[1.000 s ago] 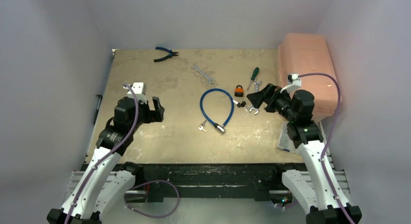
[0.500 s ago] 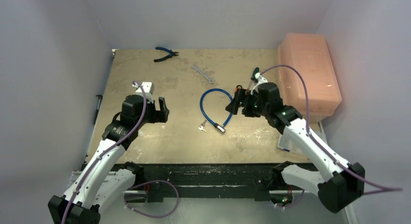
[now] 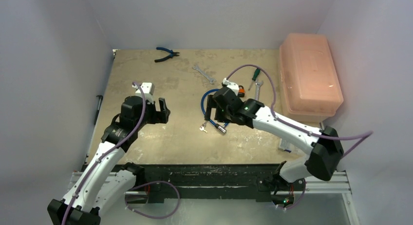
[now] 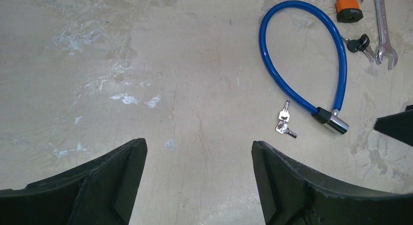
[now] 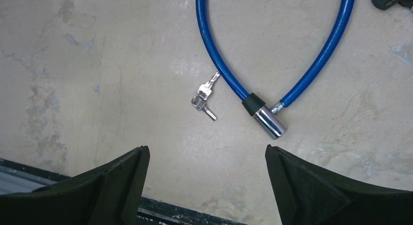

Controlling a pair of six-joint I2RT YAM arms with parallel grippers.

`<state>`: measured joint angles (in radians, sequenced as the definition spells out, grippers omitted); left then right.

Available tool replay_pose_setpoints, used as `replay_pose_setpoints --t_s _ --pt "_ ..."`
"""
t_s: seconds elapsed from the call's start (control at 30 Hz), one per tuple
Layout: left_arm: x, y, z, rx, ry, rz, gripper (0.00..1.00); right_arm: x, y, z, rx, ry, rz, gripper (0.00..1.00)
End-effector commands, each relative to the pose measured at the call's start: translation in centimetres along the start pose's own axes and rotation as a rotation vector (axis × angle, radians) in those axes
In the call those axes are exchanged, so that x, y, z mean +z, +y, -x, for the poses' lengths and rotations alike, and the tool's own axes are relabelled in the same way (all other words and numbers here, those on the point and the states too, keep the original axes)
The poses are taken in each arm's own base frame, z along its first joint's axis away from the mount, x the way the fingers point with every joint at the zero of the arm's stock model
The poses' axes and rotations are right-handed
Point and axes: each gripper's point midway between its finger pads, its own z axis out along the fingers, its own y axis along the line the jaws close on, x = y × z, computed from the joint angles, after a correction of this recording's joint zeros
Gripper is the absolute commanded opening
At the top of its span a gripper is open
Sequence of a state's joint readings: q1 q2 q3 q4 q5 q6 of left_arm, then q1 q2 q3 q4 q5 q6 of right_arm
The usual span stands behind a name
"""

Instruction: Unlock with the key

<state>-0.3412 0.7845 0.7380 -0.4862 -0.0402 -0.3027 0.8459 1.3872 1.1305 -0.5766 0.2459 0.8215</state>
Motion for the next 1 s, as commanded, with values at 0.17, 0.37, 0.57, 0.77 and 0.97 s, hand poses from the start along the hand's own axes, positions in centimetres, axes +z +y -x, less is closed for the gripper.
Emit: replay_pose_setpoints --t_s 0.17,0.37,0.57,0.77,0.97 --pt "-0.9 -0.5 2.1 0.006 -0.091 -0.021 0.82 1.9 3.8 0.9 0.129 -0.056 -0.044 0.98" --pt "-1.4 -0.5 2.3 0.005 -0.106 -0.014 0.82 3.6 5.0 -0.1 0.163 -0.020 -0.062 0.96" --pt "-1.8 -0.5 2.5 0.005 -0.125 -0.015 0.81 5.5 5.3 -1.4 0.196 0.008 -0.087 0.90" --pt "-1.9 -0.8 2.5 0.009 -0.127 -0.024 0.81 7.5 5.2 -2.4 0.206 0.034 -0.134 0.81" --pt "-2.0 -0.9 2.4 0.011 -0.128 -0.024 0.81 9.2 5.3 -3.5 0.201 0.066 -0.147 0.68"
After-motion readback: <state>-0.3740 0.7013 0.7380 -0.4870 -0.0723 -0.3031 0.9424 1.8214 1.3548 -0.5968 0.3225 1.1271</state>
